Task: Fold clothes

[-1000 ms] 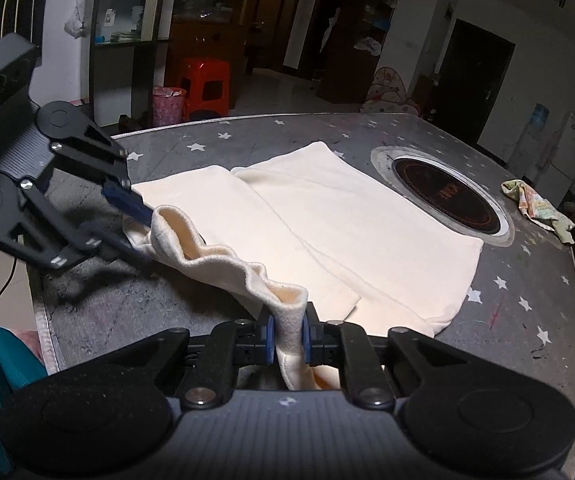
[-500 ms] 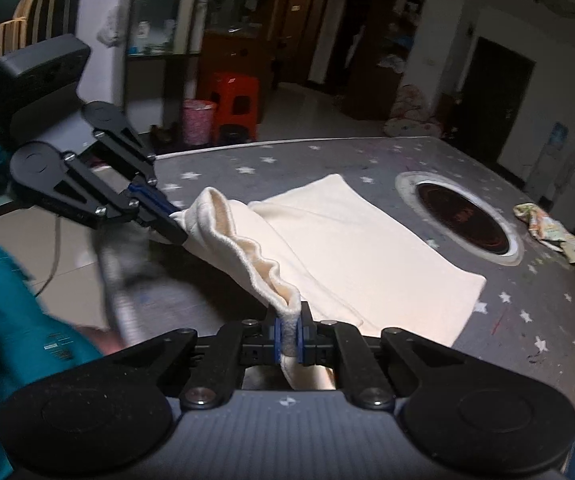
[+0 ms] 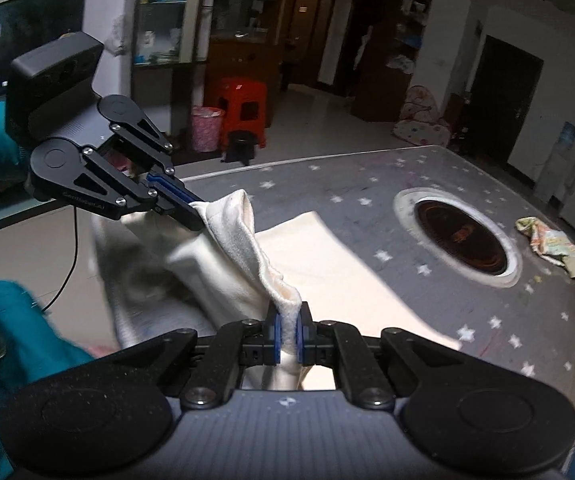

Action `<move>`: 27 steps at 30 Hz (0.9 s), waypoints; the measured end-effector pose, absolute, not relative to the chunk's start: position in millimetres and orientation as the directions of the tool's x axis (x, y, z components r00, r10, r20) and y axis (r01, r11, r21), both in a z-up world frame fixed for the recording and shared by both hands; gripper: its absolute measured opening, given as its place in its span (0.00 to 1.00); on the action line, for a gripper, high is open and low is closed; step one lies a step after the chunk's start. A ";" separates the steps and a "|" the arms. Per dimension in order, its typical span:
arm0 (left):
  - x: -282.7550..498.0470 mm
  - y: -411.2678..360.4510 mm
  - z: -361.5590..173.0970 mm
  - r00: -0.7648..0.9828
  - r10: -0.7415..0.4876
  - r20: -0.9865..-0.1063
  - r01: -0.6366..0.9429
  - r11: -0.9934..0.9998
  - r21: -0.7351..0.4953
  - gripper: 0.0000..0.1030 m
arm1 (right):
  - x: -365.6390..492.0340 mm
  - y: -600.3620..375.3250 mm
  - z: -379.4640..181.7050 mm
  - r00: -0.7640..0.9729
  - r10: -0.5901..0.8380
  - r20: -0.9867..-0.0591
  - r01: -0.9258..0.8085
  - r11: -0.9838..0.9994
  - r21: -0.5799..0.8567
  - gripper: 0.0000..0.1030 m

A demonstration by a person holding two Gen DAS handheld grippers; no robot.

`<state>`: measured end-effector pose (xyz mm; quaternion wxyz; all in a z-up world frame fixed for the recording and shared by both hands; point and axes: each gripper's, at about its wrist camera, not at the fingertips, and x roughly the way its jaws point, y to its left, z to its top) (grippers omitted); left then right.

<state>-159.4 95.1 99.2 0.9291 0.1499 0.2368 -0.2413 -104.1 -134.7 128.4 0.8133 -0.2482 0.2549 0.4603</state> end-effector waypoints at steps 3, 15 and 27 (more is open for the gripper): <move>-123.9 94.9 101.9 0.773 -0.352 -0.527 0.511 0.839 0.189 0.05 | -75.1 -128.6 130.8 0.466 0.611 -0.640 -0.863 0.475 -0.175 0.06; 22.3 79.4 35.4 0.812 -0.132 -0.568 0.326 0.911 0.254 0.09 | 57.6 -96.5 65.2 0.587 0.466 -0.662 -0.725 0.667 -0.174 0.08; 11.2 122.3 40.7 0.857 0.026 -0.515 0.081 0.980 0.184 0.21 | 81.3 -114.7 38.8 0.647 0.407 -0.644 -0.597 0.796 -0.097 0.17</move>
